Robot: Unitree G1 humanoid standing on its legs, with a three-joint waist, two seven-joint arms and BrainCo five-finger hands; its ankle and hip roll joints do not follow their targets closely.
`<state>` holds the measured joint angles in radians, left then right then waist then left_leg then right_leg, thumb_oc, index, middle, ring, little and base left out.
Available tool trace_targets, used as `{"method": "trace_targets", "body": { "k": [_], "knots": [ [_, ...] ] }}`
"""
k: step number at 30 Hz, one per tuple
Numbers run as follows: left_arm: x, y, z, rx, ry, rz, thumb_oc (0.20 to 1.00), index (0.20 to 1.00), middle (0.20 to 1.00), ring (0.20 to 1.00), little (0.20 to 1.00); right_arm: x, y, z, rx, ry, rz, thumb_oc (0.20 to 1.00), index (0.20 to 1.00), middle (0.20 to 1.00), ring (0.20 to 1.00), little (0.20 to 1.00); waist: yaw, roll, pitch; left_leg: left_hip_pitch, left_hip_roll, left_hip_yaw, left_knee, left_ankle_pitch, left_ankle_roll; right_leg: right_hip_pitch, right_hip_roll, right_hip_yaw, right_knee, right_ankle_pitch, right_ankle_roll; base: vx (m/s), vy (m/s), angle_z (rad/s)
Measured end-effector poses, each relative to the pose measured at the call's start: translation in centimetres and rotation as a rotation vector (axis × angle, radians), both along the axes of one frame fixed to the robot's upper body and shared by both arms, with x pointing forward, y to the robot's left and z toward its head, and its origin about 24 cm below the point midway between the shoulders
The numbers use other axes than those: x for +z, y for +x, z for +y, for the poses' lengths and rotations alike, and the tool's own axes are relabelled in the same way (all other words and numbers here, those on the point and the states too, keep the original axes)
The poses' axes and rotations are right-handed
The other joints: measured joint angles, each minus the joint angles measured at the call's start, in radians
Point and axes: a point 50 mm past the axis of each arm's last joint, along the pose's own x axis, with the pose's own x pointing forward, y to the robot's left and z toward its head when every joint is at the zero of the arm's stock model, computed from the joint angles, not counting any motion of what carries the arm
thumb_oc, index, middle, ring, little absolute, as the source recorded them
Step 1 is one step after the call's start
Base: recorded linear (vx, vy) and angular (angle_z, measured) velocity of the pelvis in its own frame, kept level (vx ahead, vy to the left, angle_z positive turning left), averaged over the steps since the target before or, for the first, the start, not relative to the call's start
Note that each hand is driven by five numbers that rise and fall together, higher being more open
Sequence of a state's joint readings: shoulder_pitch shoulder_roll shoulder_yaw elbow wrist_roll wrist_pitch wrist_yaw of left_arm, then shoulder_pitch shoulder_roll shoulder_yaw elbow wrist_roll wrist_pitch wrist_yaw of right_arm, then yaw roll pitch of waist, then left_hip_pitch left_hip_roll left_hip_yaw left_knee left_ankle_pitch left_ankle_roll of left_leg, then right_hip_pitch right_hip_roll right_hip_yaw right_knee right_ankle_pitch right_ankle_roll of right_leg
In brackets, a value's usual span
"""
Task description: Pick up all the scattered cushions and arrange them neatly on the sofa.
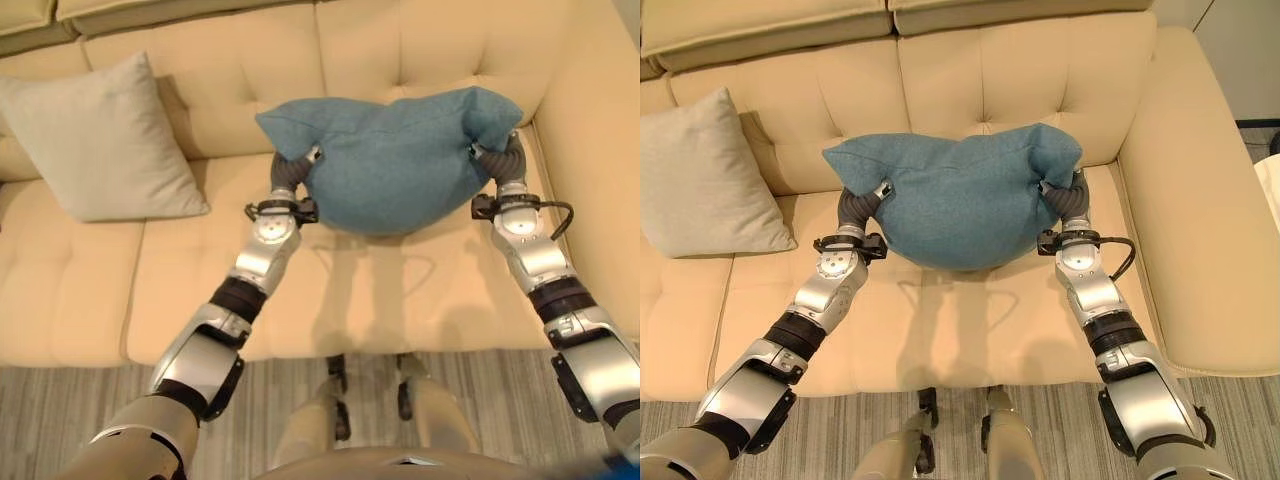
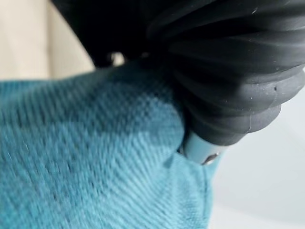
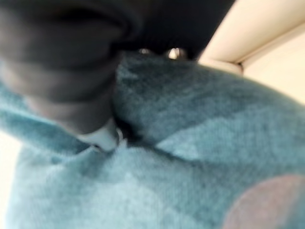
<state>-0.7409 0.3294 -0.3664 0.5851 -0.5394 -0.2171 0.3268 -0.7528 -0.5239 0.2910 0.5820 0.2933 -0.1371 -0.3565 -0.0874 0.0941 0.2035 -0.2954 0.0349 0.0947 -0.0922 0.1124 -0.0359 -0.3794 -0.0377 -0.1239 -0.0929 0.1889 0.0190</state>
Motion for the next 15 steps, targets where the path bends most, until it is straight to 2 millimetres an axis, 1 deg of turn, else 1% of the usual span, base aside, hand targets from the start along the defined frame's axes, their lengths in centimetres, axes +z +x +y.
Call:
{"method": "trace_targets", "body": {
  "k": [1,3,5,6,7,10,15],
  "knots": [
    [0.4,0.1,-0.1,-0.003,-0.002,-0.014,0.200,0.200,0.200,0.200,0.200,0.4,0.1,0.0,0.000,-0.003,-0.012,0.200,0.200,0.200,0.200,0.200,0.002,-0.002,0.007,-0.004,0.000,-0.001,0.000,0.002,0.000,-0.003,0.001,0.000,0.000,0.006,-0.007,0.00,0.000,0.00],
    [0.9,0.2,-0.1,-0.005,-0.004,-0.033,0.200,0.200,0.200,0.200,0.200,1.0,0.3,0.1,0.001,-0.004,-0.026,0.200,0.200,0.200,0.200,0.200,0.006,-0.007,0.015,-0.005,0.001,0.001,0.000,0.002,0.000,-0.006,0.002,0.000,0.000,0.006,-0.007,0.00,0.000,0.00],
    [2.0,0.4,-0.3,-0.010,-0.002,-0.068,0.200,0.200,0.200,0.200,0.200,1.9,0.4,0.0,-0.003,0.008,-0.058,0.200,0.200,0.200,0.200,0.200,0.011,-0.012,0.018,-0.028,-0.001,0.001,0.000,0.001,-0.001,-0.029,0.000,0.000,0.000,0.005,-0.007,0.00,-0.015,-0.01],
    [2.0,0.4,-0.3,-0.010,-0.002,-0.068,0.200,0.200,0.200,0.200,0.200,1.9,0.4,0.0,-0.003,0.008,-0.058,0.200,0.200,0.200,0.200,0.200,0.011,-0.012,0.018,-0.028,-0.001,0.001,0.000,0.001,-0.001,-0.029,0.000,0.000,0.000,0.005,-0.007,0.00,0.000,0.00],
    [2.4,0.4,-0.2,-0.008,-0.004,-0.088,0.200,0.200,0.200,0.200,0.200,2.5,0.5,0.2,0.001,0.014,-0.074,0.200,0.200,0.200,0.200,0.200,0.013,-0.019,0.023,-0.038,0.000,0.001,0.000,0.001,-0.001,-0.041,0.001,0.001,0.000,0.006,-0.007,0.00,0.000,0.00],
    [3.1,0.6,-0.1,-0.006,0.002,-0.106,0.200,0.200,0.200,0.200,0.200,2.9,0.6,0.3,-0.001,0.016,-0.088,0.200,0.200,0.200,0.200,0.200,0.013,-0.025,0.026,-0.040,0.000,0.002,0.000,0.000,-0.002,-0.043,0.001,0.001,0.000,0.005,-0.006,0.02,-0.010,0.00],
    [3.5,0.5,0.0,-0.003,0.002,-0.124,0.200,0.200,0.200,0.200,0.200,3.2,0.5,0.5,0.002,0.018,-0.101,0.200,0.200,0.200,0.200,0.200,0.010,-0.027,0.027,-0.040,0.000,0.002,0.000,-0.002,-0.003,-0.042,0.001,0.001,0.000,0.001,-0.001,0.03,-0.009,0.00]
  ]
}}
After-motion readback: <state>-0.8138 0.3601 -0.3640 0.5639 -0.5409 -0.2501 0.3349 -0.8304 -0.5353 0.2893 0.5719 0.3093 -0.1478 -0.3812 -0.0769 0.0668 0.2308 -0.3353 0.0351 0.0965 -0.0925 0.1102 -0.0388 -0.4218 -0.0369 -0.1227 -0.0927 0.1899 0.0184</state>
